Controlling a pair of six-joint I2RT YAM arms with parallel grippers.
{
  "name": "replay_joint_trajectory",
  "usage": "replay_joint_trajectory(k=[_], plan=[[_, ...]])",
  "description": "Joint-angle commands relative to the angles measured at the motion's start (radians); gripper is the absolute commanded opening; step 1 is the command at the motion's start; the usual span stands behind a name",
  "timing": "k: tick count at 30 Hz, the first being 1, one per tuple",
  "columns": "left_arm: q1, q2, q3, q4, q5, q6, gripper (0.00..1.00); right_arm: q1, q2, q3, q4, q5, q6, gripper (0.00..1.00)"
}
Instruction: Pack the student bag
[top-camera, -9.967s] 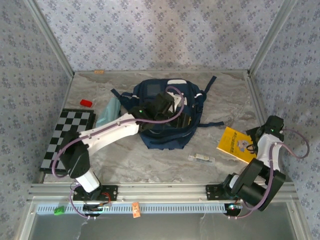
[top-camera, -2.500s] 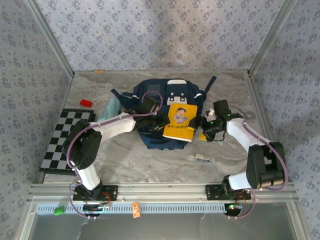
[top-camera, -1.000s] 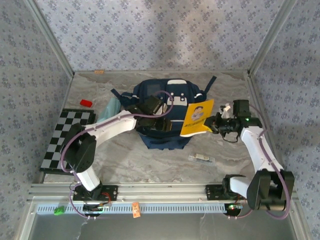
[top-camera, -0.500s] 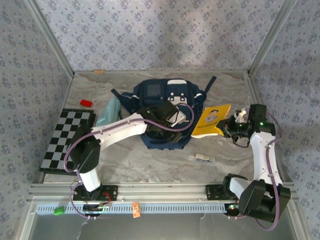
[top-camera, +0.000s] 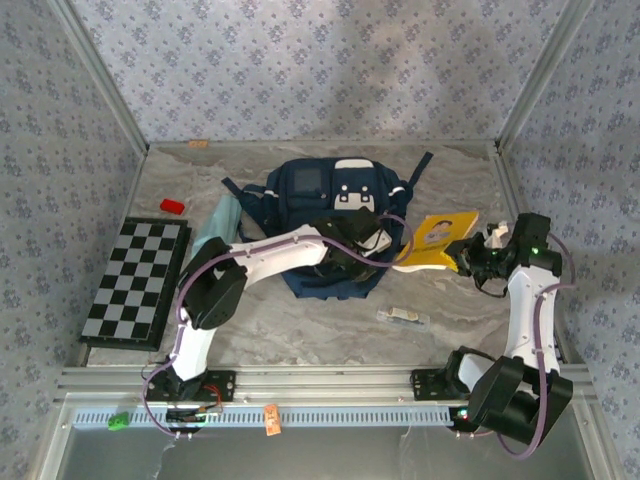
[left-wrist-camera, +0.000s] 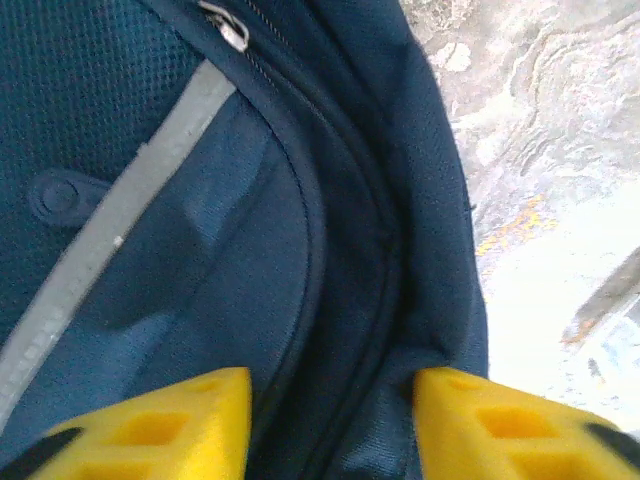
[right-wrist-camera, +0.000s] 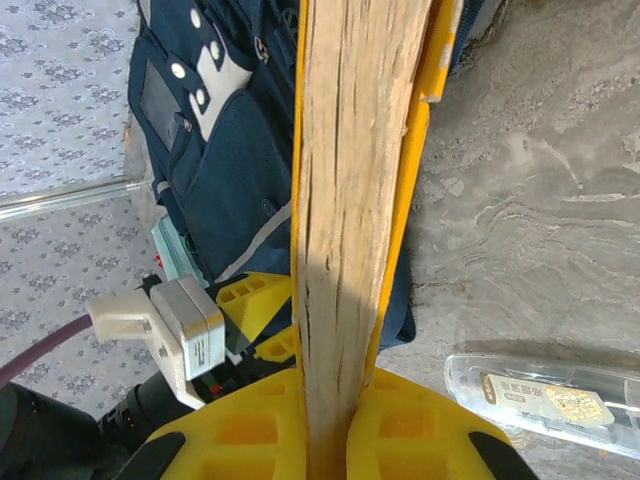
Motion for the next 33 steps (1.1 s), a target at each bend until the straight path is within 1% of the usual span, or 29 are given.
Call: replay_joint_trajectory(k=[1,5,9,14,18,21,26,28,31,33], plan=[[0.010,0.013,0.039,0.030,-0.012,-0.013,0.37,-0.010,-0.022,0.006,0.001,-0.060,-0.040,0.00],[0.014,0.028,0.048,0.002,0.017,-0.022,0.33,-0.011,-0.021,0.007,0.013,-0.046,-0.044,0.00],[0.005,0.022,0.026,0.006,0.123,-0.028,0.32,-0.012,-0.020,0.005,0.020,-0.039,-0.042,0.00],[0.002,0.031,0.006,0.018,0.140,-0.037,0.26,-0.011,-0.021,0.004,0.024,-0.036,-0.039,0.00],[0.001,0.039,0.016,-0.002,0.207,-0.028,0.26,-0.011,-0.022,0.007,0.019,-0.032,-0.040,0.00],[0.000,0.056,0.017,-0.013,0.202,-0.028,0.29,-0.011,-0.025,0.007,0.020,-0.031,-0.037,0.00],[0.000,0.085,0.032,-0.025,0.165,-0.035,0.29,-0.011,-0.028,0.008,0.020,-0.031,-0.034,0.00],[0.000,0.086,0.037,-0.023,0.141,-0.040,0.23,-0.011,-0.031,0.007,0.019,-0.030,-0.033,0.00],[0.002,0.068,0.049,-0.028,0.108,-0.038,0.11,-0.011,-0.036,0.008,0.017,-0.028,-0.031,0.00],[0.008,0.044,0.054,-0.022,0.093,-0.042,0.00,-0.011,-0.038,0.008,0.016,-0.025,-0.030,0.00]])
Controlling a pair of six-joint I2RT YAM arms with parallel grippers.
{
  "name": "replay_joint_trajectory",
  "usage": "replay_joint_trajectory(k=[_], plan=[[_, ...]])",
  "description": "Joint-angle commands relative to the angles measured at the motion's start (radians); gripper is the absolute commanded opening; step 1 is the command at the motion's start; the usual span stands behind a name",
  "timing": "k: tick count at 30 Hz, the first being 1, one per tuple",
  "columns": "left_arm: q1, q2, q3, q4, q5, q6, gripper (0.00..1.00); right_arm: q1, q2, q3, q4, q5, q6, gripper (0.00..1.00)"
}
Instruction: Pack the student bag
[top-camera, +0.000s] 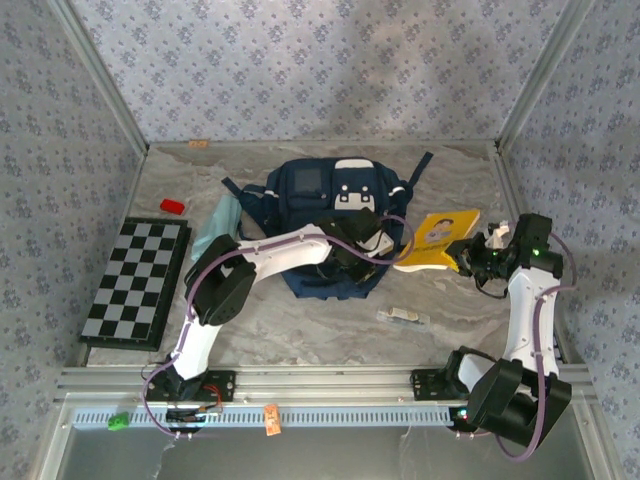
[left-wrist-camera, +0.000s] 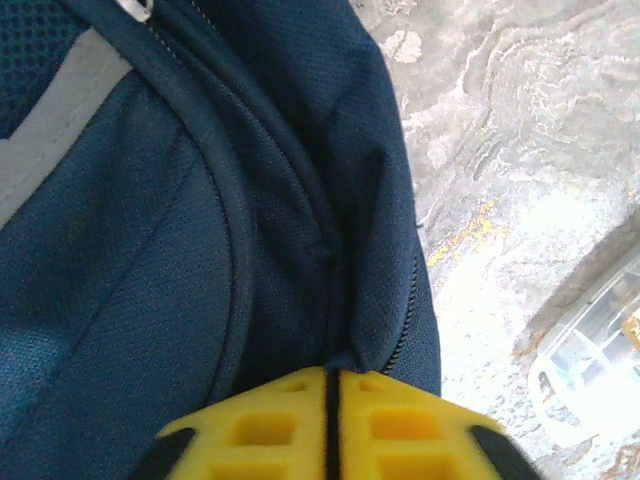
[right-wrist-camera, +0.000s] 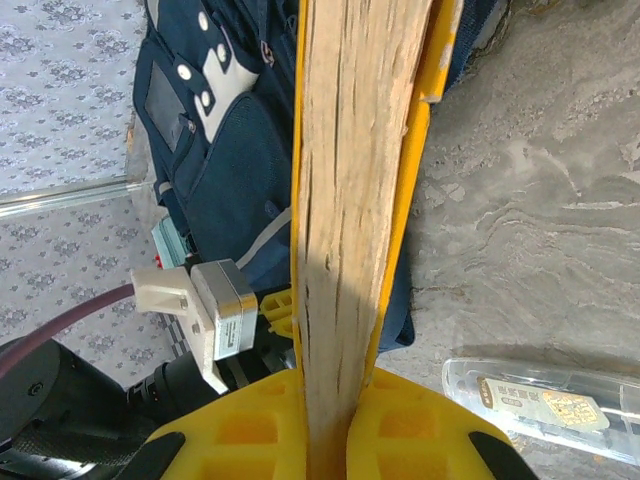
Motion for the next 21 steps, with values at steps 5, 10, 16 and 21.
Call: replay_joint_trajectory(k=[5,10,16,21], plan=[[0.031,-0.083,0.050,0.000,-0.044,-0.030,0.00,-0.001,-0.030,0.023,-0.006,-0.010,-0.014,0.00],[0.077,-0.150,0.116,-0.019,-0.047,-0.064,0.00,0.011,-0.053,0.051,-0.053,0.036,0.010,0.00],[0.095,-0.163,0.317,-0.132,-0.140,-0.063,0.00,0.089,-0.068,0.045,-0.091,0.035,0.029,0.00],[0.104,-0.161,0.433,-0.138,-0.207,-0.061,0.00,0.216,-0.101,-0.036,0.002,-0.019,0.117,0.00]])
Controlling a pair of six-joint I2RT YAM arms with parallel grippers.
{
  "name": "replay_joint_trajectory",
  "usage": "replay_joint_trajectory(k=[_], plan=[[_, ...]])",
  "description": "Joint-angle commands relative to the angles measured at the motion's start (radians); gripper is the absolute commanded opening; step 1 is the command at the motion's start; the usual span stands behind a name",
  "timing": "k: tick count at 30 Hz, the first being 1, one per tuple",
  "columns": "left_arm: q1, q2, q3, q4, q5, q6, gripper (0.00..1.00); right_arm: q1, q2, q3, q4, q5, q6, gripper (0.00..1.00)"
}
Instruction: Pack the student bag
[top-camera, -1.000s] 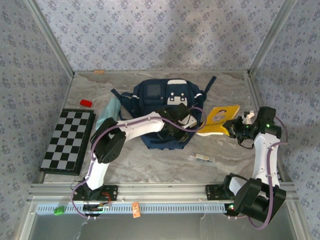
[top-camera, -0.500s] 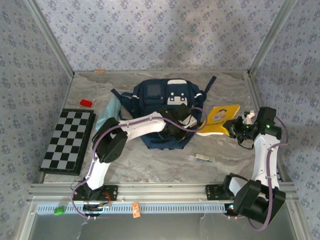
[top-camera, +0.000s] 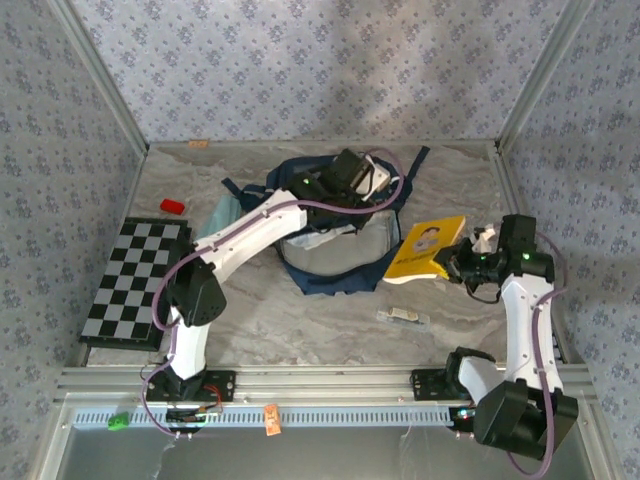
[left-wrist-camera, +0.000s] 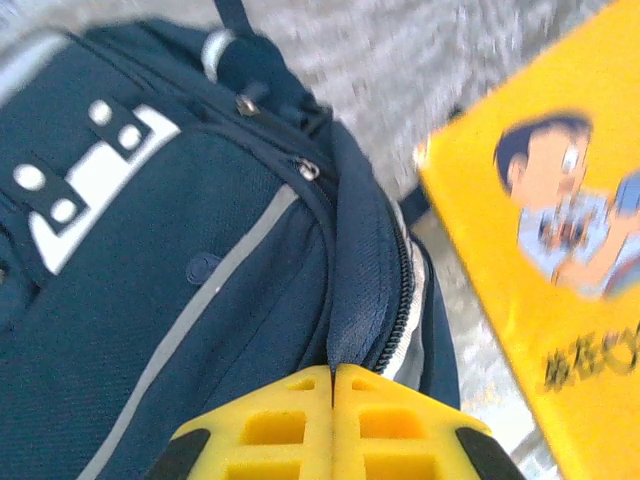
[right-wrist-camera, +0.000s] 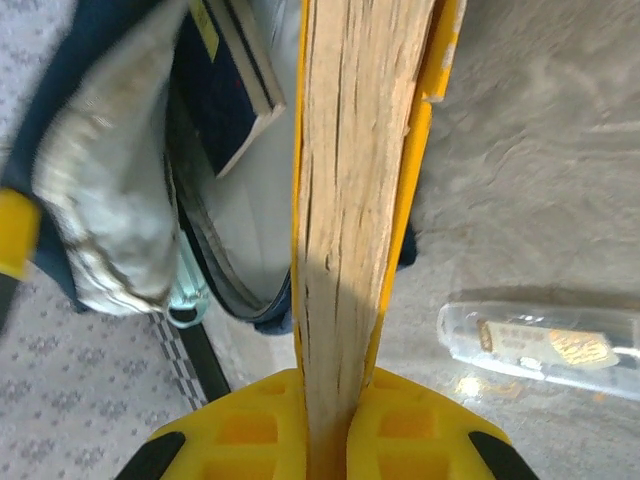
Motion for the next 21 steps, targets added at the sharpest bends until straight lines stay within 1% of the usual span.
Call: replay_joint_trajectory(k=[1,3,5,8,10,12,15,17,19,21], plan=[[0.013,-0.054,0.086,-0.014,-0.078,-0.012,0.00,0.084,-0.034,-0.047,0.088,-0.091,0.067,0.00],[0.016,-0.049,0.115,-0.021,-0.066,-0.010,0.00,0.170,-0.045,-0.089,0.225,-0.093,0.170,0.00],[0.015,-0.048,0.129,-0.027,-0.056,-0.007,0.00,0.239,-0.039,-0.098,0.315,-0.086,0.217,0.00],[0.016,-0.047,0.133,-0.026,-0.051,-0.013,0.00,0.333,-0.015,-0.133,0.523,-0.086,0.323,0.00],[0.015,-0.049,0.135,-0.027,-0.051,-0.017,0.00,0.379,0.020,-0.131,0.591,-0.055,0.337,0.00],[0.016,-0.052,0.135,-0.019,-0.054,-0.020,0.00,0.418,0.075,-0.132,0.644,0.006,0.344,0.00],[0.016,-0.048,0.149,-0.017,-0.061,-0.030,0.00,0.493,0.177,-0.131,0.827,0.031,0.381,0.00],[0.015,-0.048,0.156,-0.017,-0.064,-0.035,0.00,0.535,0.234,-0.095,0.873,0.054,0.363,0.00],[0.015,-0.048,0.162,-0.019,-0.082,-0.041,0.00,0.564,0.260,-0.053,0.873,0.074,0.341,0.00],[0.015,-0.049,0.169,-0.028,-0.109,-0.047,0.00,0.580,0.248,-0.023,0.806,0.117,0.309,0.00]])
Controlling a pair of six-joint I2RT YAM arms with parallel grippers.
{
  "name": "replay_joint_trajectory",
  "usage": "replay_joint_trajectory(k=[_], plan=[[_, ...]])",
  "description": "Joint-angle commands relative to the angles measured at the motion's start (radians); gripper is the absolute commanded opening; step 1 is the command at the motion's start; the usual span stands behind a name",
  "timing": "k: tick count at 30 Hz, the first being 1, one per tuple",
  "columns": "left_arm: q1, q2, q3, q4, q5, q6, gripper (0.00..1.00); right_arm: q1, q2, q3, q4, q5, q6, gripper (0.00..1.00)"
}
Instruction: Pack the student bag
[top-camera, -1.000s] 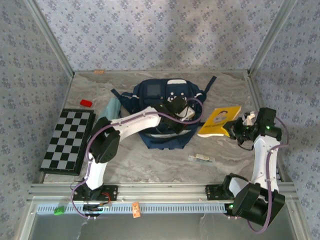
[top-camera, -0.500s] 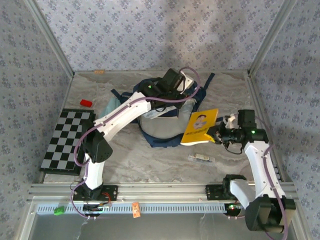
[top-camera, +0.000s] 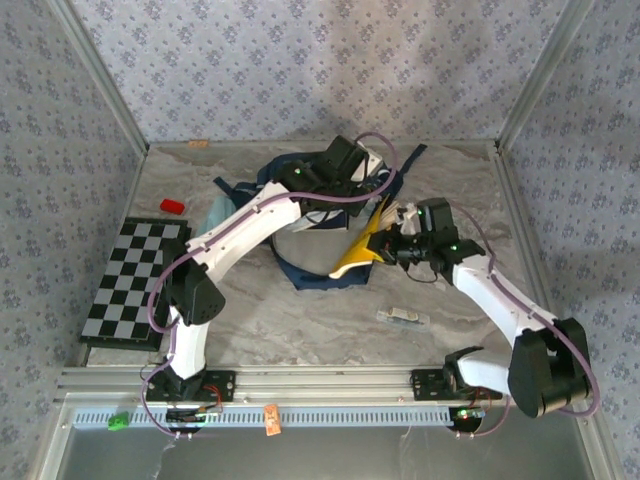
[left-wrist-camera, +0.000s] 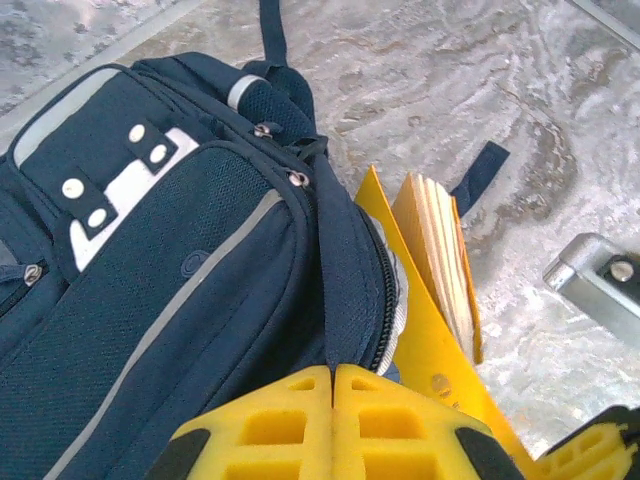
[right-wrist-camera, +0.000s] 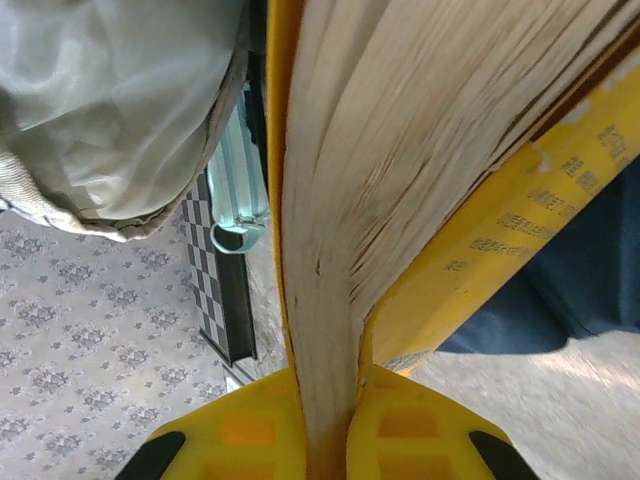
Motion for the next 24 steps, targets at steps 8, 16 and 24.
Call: replay_joint_trajectory(k=[8,16,24], plan=[[-0.001,-0.058,0.080,0.048,-0.088,-0.023,0.00,0.004,-0.120,0.108,-0.244,0.053,-0.084,0.00],[0.000,-0.052,0.090,0.035,-0.099,-0.035,0.00,0.053,-0.139,0.020,-0.177,0.021,-0.023,0.00],[0.000,-0.056,0.083,0.036,-0.102,-0.050,0.00,0.110,0.043,0.105,0.081,0.044,-0.028,0.00]])
